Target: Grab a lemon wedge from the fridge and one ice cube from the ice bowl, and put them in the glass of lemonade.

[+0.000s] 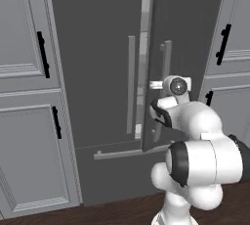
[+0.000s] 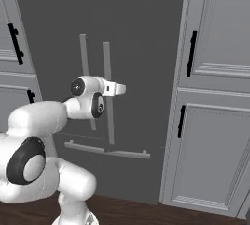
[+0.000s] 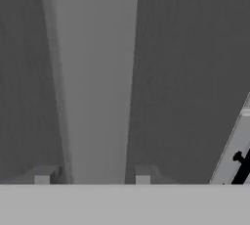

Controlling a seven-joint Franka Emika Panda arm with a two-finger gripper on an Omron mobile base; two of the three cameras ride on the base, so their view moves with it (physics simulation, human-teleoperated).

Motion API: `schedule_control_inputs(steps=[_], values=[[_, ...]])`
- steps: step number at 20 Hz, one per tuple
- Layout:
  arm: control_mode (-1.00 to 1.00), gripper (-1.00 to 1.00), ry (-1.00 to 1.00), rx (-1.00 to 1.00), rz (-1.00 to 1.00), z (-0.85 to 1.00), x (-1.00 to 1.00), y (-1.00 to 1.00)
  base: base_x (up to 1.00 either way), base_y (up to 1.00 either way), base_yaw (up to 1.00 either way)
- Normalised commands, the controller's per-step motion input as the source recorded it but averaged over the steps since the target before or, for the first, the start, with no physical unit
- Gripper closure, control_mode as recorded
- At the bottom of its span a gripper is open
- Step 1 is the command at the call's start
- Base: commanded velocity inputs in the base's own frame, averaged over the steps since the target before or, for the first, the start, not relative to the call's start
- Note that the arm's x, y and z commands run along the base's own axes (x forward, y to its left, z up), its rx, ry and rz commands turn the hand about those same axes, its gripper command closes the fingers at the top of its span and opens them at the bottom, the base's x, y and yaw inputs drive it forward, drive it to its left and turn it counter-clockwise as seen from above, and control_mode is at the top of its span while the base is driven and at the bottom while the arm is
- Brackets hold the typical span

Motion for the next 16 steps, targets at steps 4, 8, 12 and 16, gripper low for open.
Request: schedule_control_inputs(steps=[4,8,12,16], values=[[-1.0,1.0,-0.04,0.0,-0.35,0.56,-0.87,-1.0,0.0,0.0,0.0],[-1.0,-1.0,0.0,0.0,-0.45,0.78,-0.59,-1.0,0.0,0.0,0.0],[-1.0,-1.0,0.0,0.0,-0.28,1.0,-0.87,-0.49,0.0,0.0,0.0],[-1.0,-1.0,0.01,0.0,-0.13,1.0,-0.88,-0.04,0.0,0.0,0.0]])
